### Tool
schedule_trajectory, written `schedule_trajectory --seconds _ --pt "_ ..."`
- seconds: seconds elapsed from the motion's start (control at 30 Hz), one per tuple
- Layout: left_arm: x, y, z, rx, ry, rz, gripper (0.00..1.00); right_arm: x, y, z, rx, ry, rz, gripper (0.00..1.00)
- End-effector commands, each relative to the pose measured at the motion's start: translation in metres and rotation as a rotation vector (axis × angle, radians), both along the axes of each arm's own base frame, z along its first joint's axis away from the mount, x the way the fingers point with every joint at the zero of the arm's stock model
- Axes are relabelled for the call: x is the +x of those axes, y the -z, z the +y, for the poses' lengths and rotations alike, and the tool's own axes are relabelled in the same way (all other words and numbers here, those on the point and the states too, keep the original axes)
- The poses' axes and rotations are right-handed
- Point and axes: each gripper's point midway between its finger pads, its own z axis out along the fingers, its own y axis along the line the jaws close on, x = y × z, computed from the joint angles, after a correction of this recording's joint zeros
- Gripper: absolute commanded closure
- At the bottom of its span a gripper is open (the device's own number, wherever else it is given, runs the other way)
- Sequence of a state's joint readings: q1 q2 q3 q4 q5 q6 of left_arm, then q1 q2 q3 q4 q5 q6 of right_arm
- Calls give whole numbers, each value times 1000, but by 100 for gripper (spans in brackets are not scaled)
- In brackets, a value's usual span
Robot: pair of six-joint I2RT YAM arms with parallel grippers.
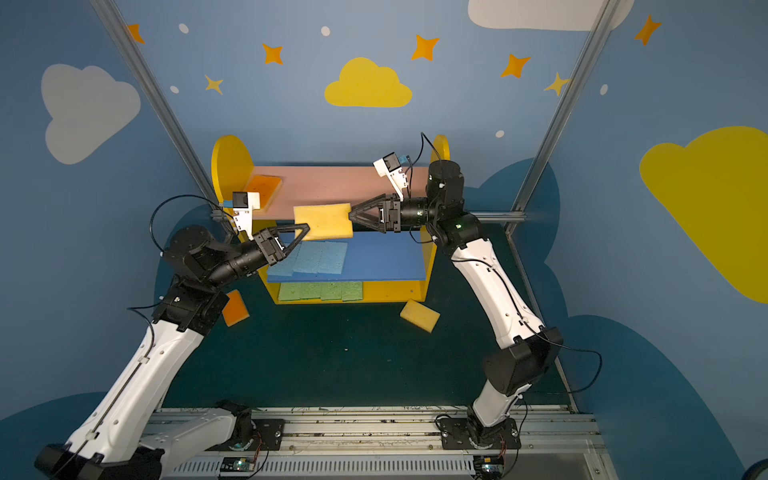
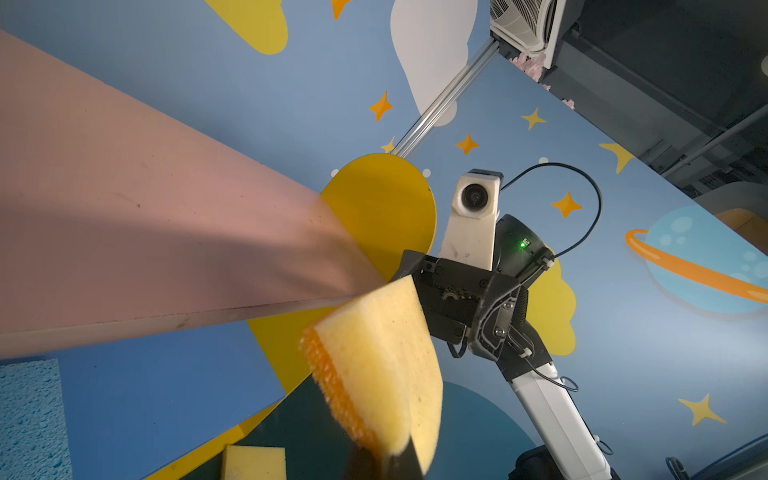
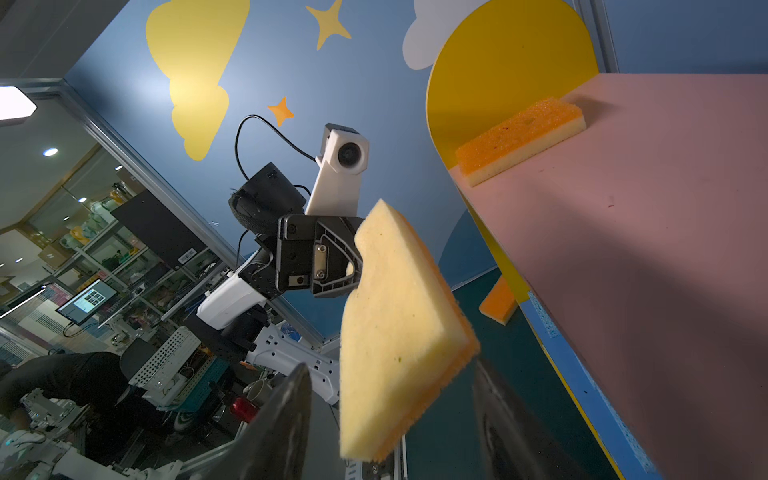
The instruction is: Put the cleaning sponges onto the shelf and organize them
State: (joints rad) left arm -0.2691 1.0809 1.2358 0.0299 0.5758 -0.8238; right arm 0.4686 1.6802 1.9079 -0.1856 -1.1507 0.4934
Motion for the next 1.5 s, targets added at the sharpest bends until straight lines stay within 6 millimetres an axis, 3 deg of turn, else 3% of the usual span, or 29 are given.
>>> schedule_trajectory --seconds 0.0,0.17,0.37,0.7,0.87,0.93,1.0,1.03,1.07,1.3,1.47 --pt "1 -14 1 -25 -1 -41 97 -15 -14 -5 25 -22 -48 37" --pt "-1 -21 1 -31 2 -57 97 -12 -11 -3 23 -16 -41 33" --pt "0 -23 1 -49 6 -67 97 -7 -7 3 25 -25 -25 39" --pt "10 -15 -2 -68 13 -44 97 -8 -13 10 45 -54 -8 60" --pt "8 -16 -2 -51 8 -53 96 -7 -16 10 46 -39 -11 85" --pt "7 -14 -1 -39 5 -51 82 -5 -16 10 41 -16 -26 89" --pt "3 -14 0 -20 0 -50 41 -3 -14 9 16 33 -50 94" --pt "1 -13 3 -7 -10 -49 11 -2 -12 9 0 64 -74 96" --pt "-2 -12 5 7 -23 -50 1 -2 -11 9 -17 92 -100 97" --pt "-29 -3 38 93 -170 -45 1 -2 -16 10 -127 298 -325 100" --pt "-50 19 65 172 -301 -7 1 4 -25 19 -222 469 -545 100"
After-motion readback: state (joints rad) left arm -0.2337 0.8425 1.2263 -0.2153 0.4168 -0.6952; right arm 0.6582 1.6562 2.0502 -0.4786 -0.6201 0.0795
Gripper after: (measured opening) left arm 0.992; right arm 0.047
